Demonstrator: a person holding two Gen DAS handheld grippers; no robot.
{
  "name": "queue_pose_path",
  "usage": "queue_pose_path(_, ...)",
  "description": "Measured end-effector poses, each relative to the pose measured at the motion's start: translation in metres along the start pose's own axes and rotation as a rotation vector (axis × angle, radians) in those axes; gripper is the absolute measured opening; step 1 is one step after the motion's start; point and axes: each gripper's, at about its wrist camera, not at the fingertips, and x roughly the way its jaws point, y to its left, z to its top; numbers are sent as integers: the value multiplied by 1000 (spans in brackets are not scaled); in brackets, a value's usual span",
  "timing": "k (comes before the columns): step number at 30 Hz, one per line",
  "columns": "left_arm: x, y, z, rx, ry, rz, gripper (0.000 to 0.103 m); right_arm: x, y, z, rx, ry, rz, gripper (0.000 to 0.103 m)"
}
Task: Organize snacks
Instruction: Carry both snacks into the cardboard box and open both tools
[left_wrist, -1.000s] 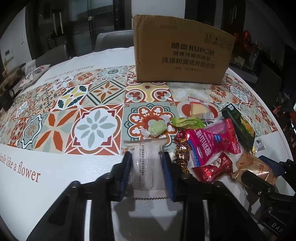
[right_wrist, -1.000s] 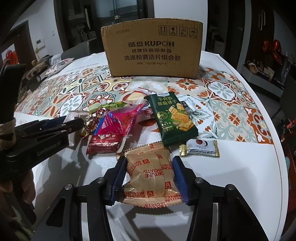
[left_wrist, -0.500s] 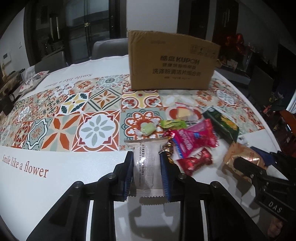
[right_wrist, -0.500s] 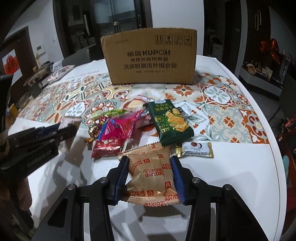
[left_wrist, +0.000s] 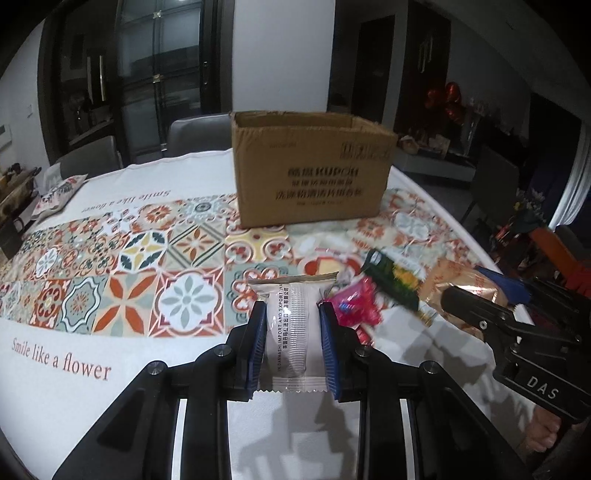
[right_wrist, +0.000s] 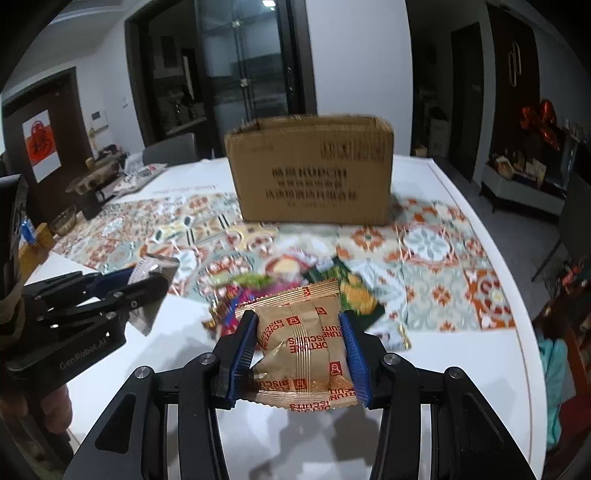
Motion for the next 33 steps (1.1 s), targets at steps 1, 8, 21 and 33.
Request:
queue_pose_path(1, -2, 0, 5, 1, -9, -1, 28, -2, 0, 6, -7, -15, 3, 47)
queue_pose_path(8, -3, 1, 47, 15, -54, -15, 28, -6, -4, 52, -42, -119, -2, 47)
queue_pose_path(21, 4, 1, 134, 74, -125, 9, 28, 3, -16, 136, -56, -211, 8, 47)
queue_pose_path(33, 46, 8, 206, 98, -95, 10, 28, 54, -36, 209, -38, -152, 4, 47)
